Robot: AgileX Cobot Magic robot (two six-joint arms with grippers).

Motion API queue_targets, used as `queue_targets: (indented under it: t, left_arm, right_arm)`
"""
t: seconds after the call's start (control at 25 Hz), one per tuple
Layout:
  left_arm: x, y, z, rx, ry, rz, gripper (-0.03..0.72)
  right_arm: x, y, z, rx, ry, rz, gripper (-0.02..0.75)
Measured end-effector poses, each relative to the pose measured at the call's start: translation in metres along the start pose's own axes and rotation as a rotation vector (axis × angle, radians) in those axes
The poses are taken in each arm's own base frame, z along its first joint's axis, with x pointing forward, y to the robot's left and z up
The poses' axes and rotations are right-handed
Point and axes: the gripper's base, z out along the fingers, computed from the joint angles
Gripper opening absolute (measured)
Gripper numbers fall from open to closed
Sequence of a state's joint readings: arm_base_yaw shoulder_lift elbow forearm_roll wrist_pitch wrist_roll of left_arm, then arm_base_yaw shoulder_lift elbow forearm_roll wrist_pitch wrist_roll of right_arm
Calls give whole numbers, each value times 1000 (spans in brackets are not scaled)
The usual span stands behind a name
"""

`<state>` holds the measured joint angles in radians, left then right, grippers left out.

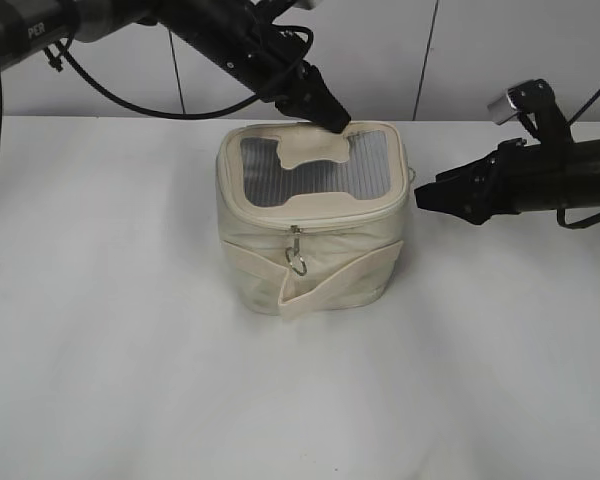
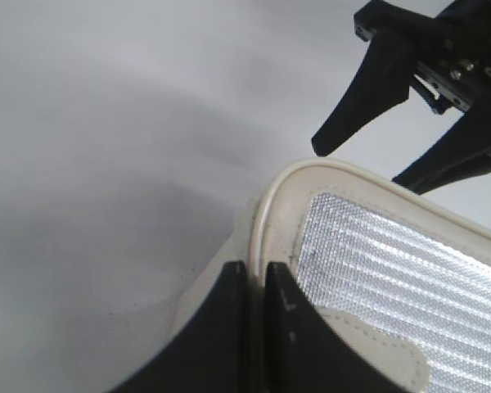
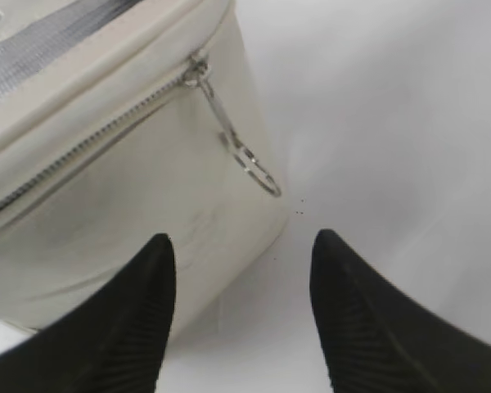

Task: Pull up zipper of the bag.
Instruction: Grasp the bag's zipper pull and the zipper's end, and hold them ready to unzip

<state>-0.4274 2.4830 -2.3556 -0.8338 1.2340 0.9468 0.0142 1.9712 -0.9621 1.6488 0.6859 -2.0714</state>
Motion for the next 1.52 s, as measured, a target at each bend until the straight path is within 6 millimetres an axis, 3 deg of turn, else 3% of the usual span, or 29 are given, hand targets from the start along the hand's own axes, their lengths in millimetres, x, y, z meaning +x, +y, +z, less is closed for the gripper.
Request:
queue_targets:
  t: [0.36,0.68,0.92,1.0,1.12,1.2,1.36,1.52]
  left_arm:
    - [0,0,0,0,0,-1,27]
    - [0,0,0,0,0,-1,27]
    - [0,0,0,0,0,-1,27]
    - [0,0,0,0,0,-1,27]
    - [0,0,0,0,1,-1,27]
    - [0,0,0,-1,1,0,27]
    - [0,0,0,-1,3,1,25]
    - [0,-1,1,-1,3,-15,26]
  right_arm:
    - [-25,-10,0,33,-23,-153,421]
    - [-17,-11,17,0,27,-189,420]
    - [-27,-12,30,-9,13,-222,410]
    - [-30,-7,34,-16,16,-243,358]
    - [-29,2,39,-39,48,-265,105]
    - [-26,4,40,-52,91,-240,19]
    - [-25,4,33,-53,166,-142,8]
    - [-32,9,14,-25,198,-96,8]
